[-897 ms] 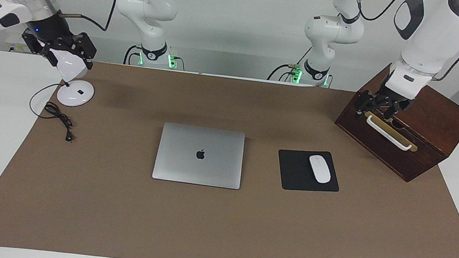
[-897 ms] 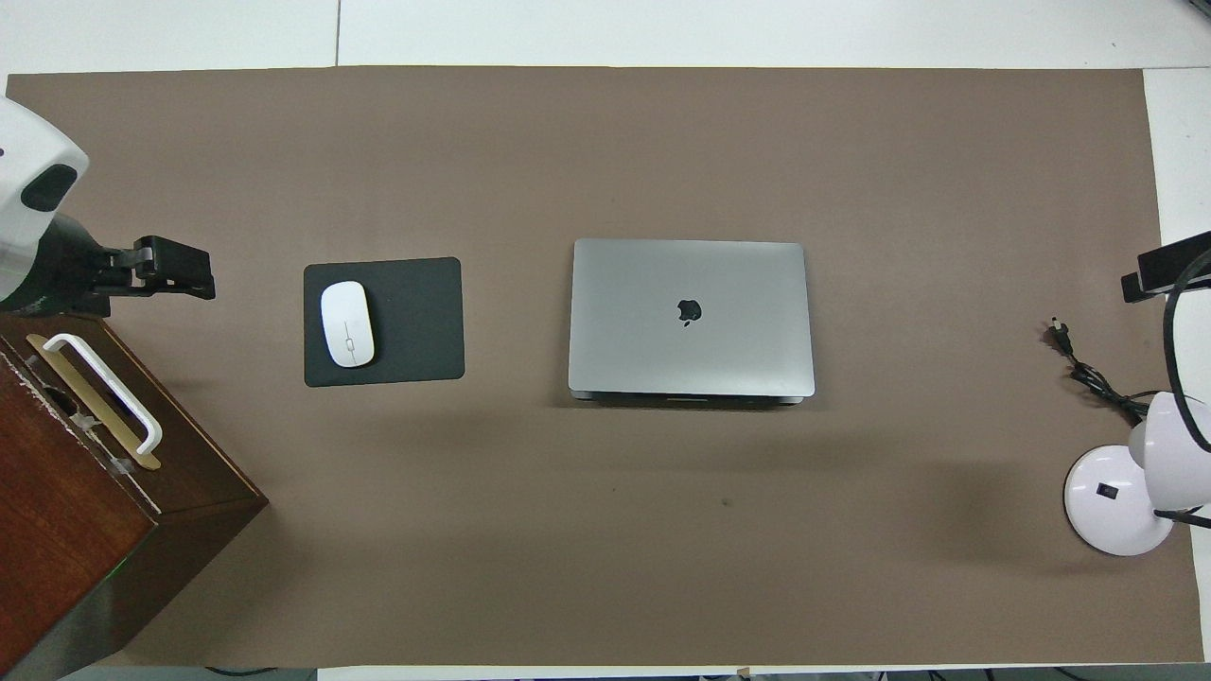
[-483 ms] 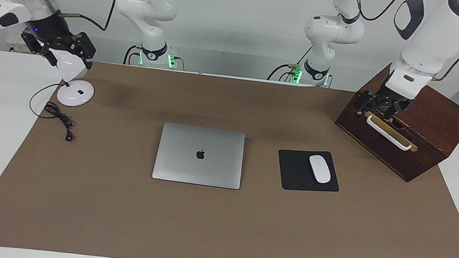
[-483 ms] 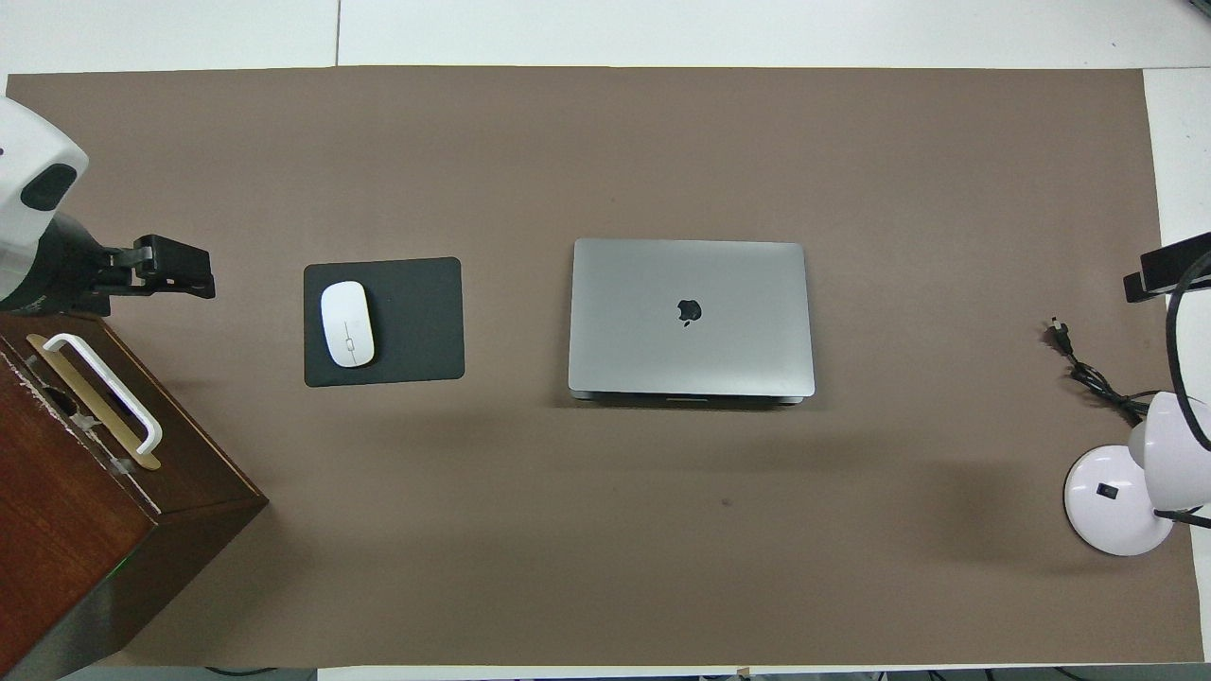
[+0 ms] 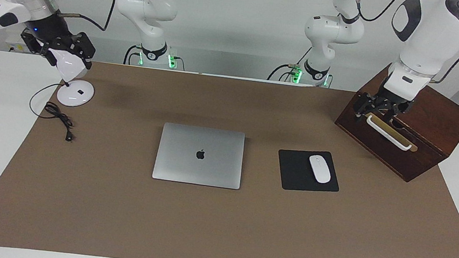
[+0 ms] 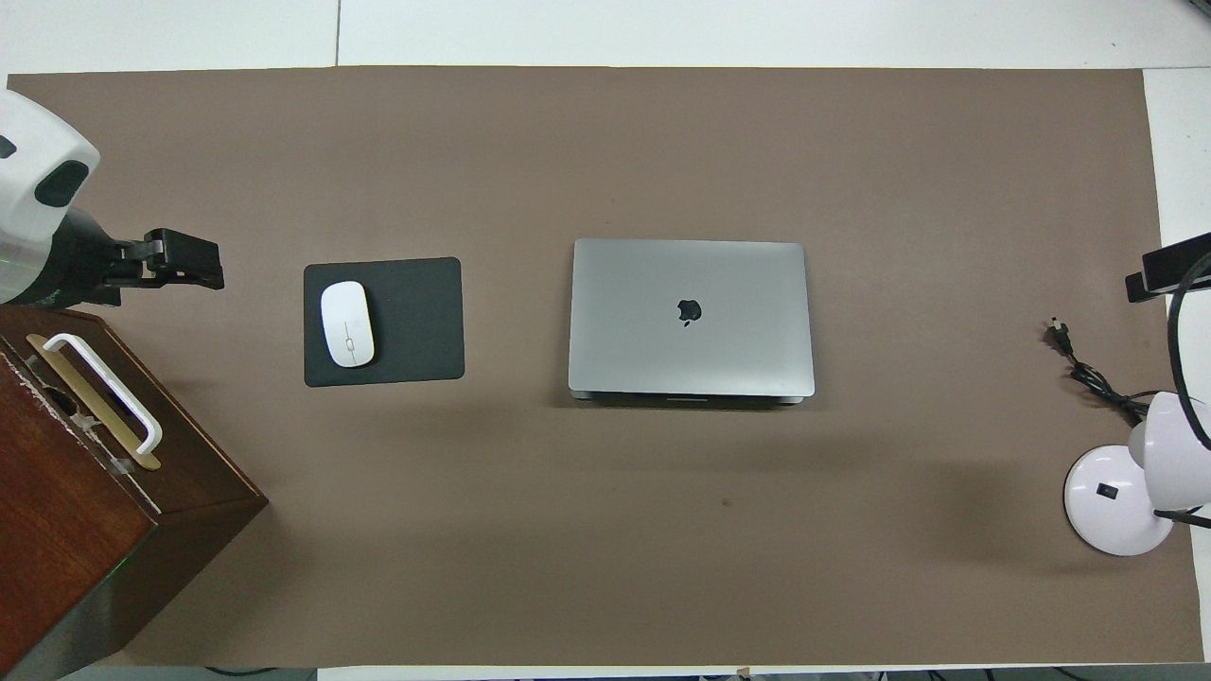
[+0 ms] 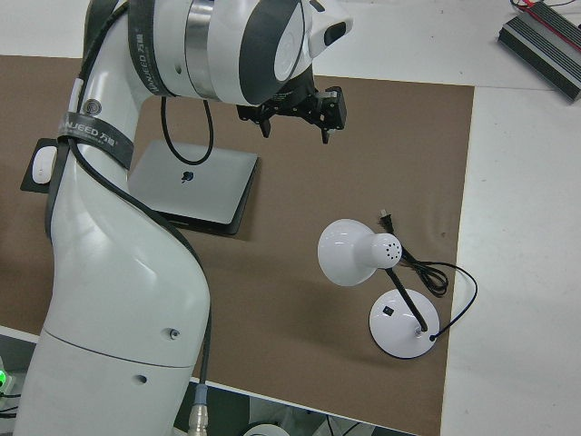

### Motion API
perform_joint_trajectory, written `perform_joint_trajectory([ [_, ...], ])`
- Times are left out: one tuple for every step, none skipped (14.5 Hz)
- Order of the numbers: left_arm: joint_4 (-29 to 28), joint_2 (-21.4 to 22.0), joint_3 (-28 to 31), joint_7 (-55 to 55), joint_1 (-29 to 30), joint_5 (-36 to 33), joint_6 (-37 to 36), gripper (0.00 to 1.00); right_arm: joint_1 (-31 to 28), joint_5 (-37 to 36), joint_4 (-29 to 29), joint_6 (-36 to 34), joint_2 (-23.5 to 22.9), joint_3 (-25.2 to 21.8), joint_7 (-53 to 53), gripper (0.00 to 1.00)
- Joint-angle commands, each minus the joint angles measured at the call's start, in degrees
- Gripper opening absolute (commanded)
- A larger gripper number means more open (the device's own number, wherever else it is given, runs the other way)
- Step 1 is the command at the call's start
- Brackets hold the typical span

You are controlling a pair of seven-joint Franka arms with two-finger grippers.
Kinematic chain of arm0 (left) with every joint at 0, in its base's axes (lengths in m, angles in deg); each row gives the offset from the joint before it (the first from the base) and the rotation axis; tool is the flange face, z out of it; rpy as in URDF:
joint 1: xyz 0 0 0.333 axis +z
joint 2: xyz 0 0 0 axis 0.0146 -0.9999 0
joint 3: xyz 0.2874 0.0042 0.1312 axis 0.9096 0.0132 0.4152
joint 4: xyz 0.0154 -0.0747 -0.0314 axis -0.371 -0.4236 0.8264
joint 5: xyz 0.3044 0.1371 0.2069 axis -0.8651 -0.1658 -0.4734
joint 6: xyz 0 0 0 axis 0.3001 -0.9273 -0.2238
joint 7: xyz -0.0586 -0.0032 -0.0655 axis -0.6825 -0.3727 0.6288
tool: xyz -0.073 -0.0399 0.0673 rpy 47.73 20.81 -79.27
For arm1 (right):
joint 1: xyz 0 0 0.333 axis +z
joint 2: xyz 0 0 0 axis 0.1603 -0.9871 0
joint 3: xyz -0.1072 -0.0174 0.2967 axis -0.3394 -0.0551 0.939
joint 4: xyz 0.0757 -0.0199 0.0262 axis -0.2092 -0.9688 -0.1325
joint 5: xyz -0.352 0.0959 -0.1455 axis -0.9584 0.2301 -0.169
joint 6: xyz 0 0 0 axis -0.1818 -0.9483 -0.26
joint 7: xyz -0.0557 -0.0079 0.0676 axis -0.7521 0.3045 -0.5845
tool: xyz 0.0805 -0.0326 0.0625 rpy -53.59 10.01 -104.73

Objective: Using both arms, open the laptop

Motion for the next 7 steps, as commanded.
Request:
perform_joint_trajectory([
  [-5.4, 2.8, 0.3, 0.2, -0.6, 0.5, 3.4, 1.0, -0.3, 0.0, -0.5, 0.2, 0.5, 0.4, -0.5, 1.0],
  [-6.8, 3.1, 0.3, 0.2, -1.0, 0.5, 3.7, 1.0, -0.1, 0.0, -0.5, 0.5, 0.4, 0.5, -0.5, 1.0],
  [-7.6, 3.8, 0.3, 0.3, -1.5, 0.5, 3.7, 1.0, 0.0, 0.1, -0.6, 2.6, 0.6, 0.6, -0.8, 1.0],
  [-8.5, 4.1, 0.3, 0.3, -2.0, 0.6, 3.7, 1.0, 0.0, 0.1, -0.9, 4.0, 0.6, 0.6, -1.1, 1.0],
  [-9.4, 4.7, 0.3, 0.3, -2.4, 0.6, 3.7, 1.0, 0.0, 0.2, -1.1, 6.1, 0.6, 0.7, -1.2, 1.0],
  [-10.8, 5.3, 0.3, 0.3, -2.5, 0.6, 3.8, 1.0, 0.0, 0.2, -1.2, 8.1, 0.5, 0.7, -1.2, 1.0],
  [-11.9, 6.0, 0.3, 0.3, -3.3, 0.6, 4.1, 1.0, 0.0, 0.2, -1.2, 9.2, 0.4, 0.7, -1.2, 1.0],
])
